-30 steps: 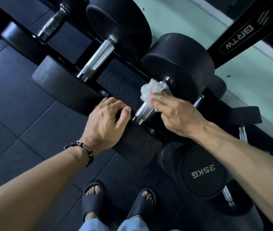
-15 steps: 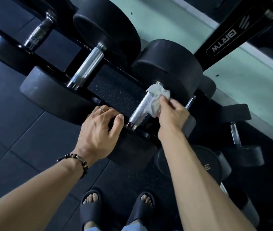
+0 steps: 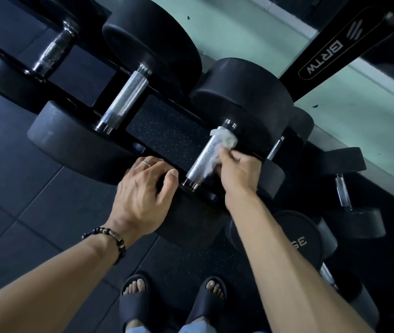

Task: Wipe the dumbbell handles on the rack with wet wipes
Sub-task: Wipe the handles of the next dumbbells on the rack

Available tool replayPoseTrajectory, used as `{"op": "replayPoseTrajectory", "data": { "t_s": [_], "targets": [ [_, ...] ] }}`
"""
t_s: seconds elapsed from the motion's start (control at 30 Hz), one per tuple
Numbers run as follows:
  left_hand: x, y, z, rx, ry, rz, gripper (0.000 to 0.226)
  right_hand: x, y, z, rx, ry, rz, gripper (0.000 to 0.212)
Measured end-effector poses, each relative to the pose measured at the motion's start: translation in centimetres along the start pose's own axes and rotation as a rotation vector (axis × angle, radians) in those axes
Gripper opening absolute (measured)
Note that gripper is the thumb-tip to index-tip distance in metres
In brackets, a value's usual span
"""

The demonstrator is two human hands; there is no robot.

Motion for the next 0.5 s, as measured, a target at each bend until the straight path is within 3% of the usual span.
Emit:
{"op": "replayPoseTrajectory", "data": {
  "t_s": [0.13, 0.2, 0.3, 0.4, 0.5],
  "targets": [
    [-0.1, -0.1, -0.2, -0.024, -0.017, -0.003, 0.050, -0.7, -1.9, -0.2, -0.026, 0.114, -0.017, 0.021],
    [-0.1, 0.1, -0.2, -0.022, -0.020, -0.007, 0.051, 0.1, -1.7, -0.4, -0.014, -0.002, -0.019, 0.017],
    [-0.1, 0.1, 0.0, -0.024, -0.016, 0.000, 0.052, 0.8, -1.4, -0.2, -0.088, -0.157, -0.166, 0.027],
    [-0.1, 0.1, 0.0, -0.026, -0.015, -0.002, 0.052, 1.4, -2.0, -0.1, -0.202, -0.229, -0.285, 0.005],
    [-0.1, 0.1, 0.0, -0.031, -0.022, 0.000, 0.051, 1.3, -2.0, -0.5, -0.250, -0.245, -0.332, 0.016]
  ]
}}
Point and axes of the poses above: each hand's wrist, its own x-axis away from the middle knuckle, its own z-axis out of the back of the hand, y = z × x, the point moved 9 cm from there along -x, towards the middle knuckle, and after that the axes turned 2 degrees about -z, right-handed, at the moved point
